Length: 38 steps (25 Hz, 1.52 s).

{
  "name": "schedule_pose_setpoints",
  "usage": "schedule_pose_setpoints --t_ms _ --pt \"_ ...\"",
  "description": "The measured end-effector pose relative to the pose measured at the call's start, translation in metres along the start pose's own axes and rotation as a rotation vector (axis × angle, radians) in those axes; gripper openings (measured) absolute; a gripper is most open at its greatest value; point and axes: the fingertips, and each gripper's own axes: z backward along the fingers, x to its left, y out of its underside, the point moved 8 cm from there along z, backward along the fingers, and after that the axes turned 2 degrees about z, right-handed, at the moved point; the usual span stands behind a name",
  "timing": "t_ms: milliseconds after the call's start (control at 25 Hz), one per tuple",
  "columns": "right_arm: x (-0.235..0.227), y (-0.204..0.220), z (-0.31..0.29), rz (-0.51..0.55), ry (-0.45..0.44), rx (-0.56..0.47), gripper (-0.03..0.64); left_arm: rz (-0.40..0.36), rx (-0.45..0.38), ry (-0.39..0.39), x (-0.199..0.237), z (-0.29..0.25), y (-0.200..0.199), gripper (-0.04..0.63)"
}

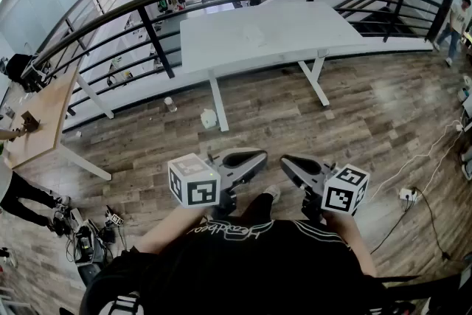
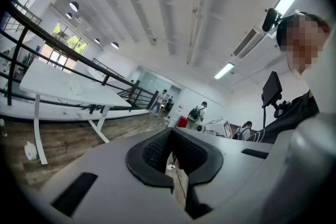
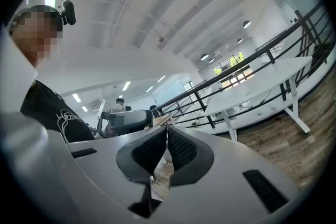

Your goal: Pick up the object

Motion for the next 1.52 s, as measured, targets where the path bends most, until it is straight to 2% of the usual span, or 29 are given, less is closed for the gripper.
schedule_pose_setpoints --t_ms 240,480,720,920,1280,1520 --pt "0.01 0.005 -0.003 0.007 -0.025 -0.006 0.02 0.001 -0.002 0.006 -0.004 0.006 0.007 0.008" --pt "0.013 0.003 0.001 0.005 -0.007 -0.012 0.02 0.001 -0.009 0.006 -0.01 0.008 0.006 0.008" --pt "0.007 -0.005 -0.001 -0.058 0.001 -0.08 0.021 -0.009 -0.007 0.006 -0.01 0.01 0.0 0.008" --pt "0.004 -0.009 -0.008 -0.054 -0.006 -0.066 0.021 -0.02 -0.018 0.001 -0.007 0.011 -0.006 0.008" --pt "-0.023 -0.015 -0.032 -0.049 -0.02 -0.05 0.021 -0.012 -0.032 -0.012 0.026 0.005 -0.016 0.008" --pt "-0.068 -0.022 -0.059 -0.073 -0.006 -0.039 0.021 0.005 -0.033 -0.02 0.078 -0.011 -0.029 0.008"
